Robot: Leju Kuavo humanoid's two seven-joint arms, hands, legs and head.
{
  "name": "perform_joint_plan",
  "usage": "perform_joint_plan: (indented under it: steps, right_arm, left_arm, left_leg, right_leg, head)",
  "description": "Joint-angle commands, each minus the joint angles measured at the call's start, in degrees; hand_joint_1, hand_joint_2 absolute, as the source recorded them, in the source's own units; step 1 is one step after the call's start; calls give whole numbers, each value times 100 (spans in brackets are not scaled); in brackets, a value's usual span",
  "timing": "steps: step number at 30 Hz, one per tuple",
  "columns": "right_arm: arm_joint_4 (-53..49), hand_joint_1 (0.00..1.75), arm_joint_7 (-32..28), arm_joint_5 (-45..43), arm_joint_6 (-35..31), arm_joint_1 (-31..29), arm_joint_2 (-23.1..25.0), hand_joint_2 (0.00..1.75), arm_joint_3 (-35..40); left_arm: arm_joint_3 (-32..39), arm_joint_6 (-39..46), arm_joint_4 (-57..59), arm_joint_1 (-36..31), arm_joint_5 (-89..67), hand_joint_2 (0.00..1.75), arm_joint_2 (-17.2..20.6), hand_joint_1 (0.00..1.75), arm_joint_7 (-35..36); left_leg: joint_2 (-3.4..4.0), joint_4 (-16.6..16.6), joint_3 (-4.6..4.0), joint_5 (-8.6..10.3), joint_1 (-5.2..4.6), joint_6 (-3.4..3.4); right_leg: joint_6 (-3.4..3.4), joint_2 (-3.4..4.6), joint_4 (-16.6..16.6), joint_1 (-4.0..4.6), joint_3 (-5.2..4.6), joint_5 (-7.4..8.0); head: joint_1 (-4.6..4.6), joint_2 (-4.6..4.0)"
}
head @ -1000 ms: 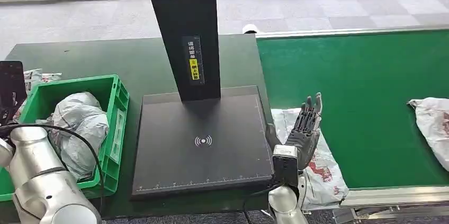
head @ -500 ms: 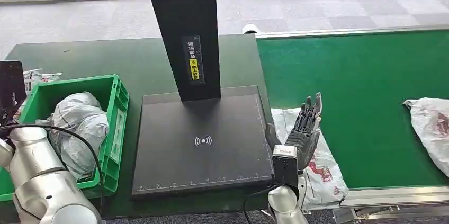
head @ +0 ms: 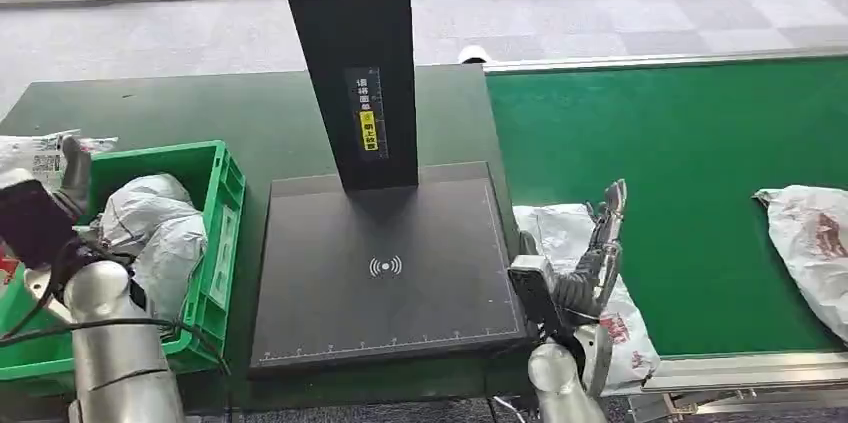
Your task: Moved the parcel from conveyor to table for the left to box.
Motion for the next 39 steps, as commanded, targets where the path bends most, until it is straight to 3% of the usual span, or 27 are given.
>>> perform_joint_plan:
  steps: [1,6,13,16,20,25,39]
  right_arm:
    - [1959,0,1892,2543,13,-783,-172,175,-2056]
    - [2147,0,2375,2710,13,-791,-256,175,-2138]
    - [1812,0,2428,2519,13,-579,-238,175,-2324]
    - [2125,0,2431,2351,58,-641,-309,175,-2258]
    - [2796,0,2782,2384,574,-840,-492,175,-2046]
    - [3448,0,1999,1693,1470,-1025,-594,175,-1805]
    - [4309,0,2422,2050,2190,-1053,-840,175,-1214]
  left_arm:
    - [-1639,29,-1464,1115,-179,175,-229,0,-171]
    - [-1224,29,-1643,1173,-408,175,-229,0,-293]
    - [-1157,29,-1776,1184,-439,175,-229,0,-255]
    - [-1172,29,-1819,1245,-449,175,-229,0,-230]
    - [-1173,29,-1839,1279,-517,175,-229,0,-206]
    - [-1210,29,-1728,1281,-494,175,-229,0,-325]
    - [-1251,29,-1529,1141,-609,175,-229,0,-297]
  left_leg:
    - [-2,-2,4,-2,7,5]
    - [17,-10,9,-2,5,6]
    - [7,-5,4,0,4,4]
    - [6,0,1,-1,2,2]
    - [14,-9,8,1,5,3]
    - [18,-3,4,-1,5,2]
    - [10,-11,20,7,9,4]
  right_leg:
    - [-1,-5,-15,8,15,4]
    - [-6,8,-19,10,8,10]
    - [-1,0,-14,18,4,5]
    - [1,0,-6,16,2,2]
    - [0,7,-19,17,10,8]
    - [0,13,-12,13,6,8]
    - [0,1,-26,25,23,14]
  head:
    - [2,0]
    - [0,0]
    - [0,0]
    - [0,0]
    - [0,0]
    - [0,0]
    - [0,0]
